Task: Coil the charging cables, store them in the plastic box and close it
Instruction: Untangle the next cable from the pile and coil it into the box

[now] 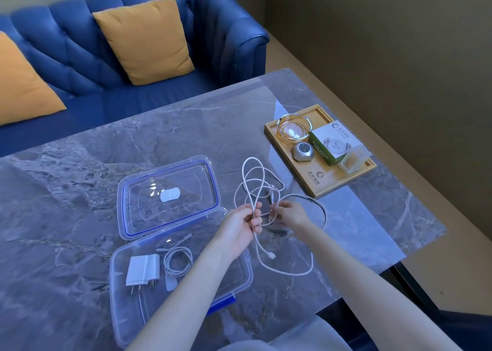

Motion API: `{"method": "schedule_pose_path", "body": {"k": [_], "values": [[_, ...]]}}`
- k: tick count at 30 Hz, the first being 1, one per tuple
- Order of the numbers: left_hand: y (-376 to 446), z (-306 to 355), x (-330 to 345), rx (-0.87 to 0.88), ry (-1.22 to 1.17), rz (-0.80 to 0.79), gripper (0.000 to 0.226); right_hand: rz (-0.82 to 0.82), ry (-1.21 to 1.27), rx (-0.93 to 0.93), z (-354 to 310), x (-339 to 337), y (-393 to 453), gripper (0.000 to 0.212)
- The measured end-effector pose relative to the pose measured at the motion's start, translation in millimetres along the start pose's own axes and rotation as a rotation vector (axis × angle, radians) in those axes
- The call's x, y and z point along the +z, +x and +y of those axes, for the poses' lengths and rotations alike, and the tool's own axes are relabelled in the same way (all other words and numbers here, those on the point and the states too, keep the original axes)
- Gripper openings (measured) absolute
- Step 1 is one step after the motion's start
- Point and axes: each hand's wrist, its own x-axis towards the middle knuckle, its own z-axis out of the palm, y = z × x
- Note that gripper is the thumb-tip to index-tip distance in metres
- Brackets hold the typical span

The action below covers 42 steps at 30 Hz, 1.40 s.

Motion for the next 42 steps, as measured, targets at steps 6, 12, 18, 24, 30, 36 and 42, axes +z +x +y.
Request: {"method": "schedule_pose_path", "body": {"k": [6,12,18,24,30,36,42], "values": [[-6,5,4,0.002,0.09,-0.081,0.029,0.1,-0.498,-0.036,-15,-20,-7,0.03],[-11,23,22,0.043,0.02,-0.169,0.027,0.026,-0.317,-0.301,-46,-32,-48,0.021],[-8,35,27,0.177,-0.058,-0.087,0.027,-0.435,-0.113,-0.239,-58,-31,-89,0.033],[-13,33,19,0.206,-0.105,-0.064,0.026,-0.406,-0.332,-0.369,-51,-25,-89,0.022],[-15,33,15,0.209,-0.121,-0.043,0.023,-0.327,-0.342,-0.431,-45,-16,-87,0.013],[-11,32,8,0.281,-0.006,0.053,0.02,-0.275,-0.343,-0.499,-54,-19,-96,0.018],[-10,23,10,0.196,0.152,0.055,0.03,-0.131,-0.158,-0.53,-86,-26,-97,0.023]]}}
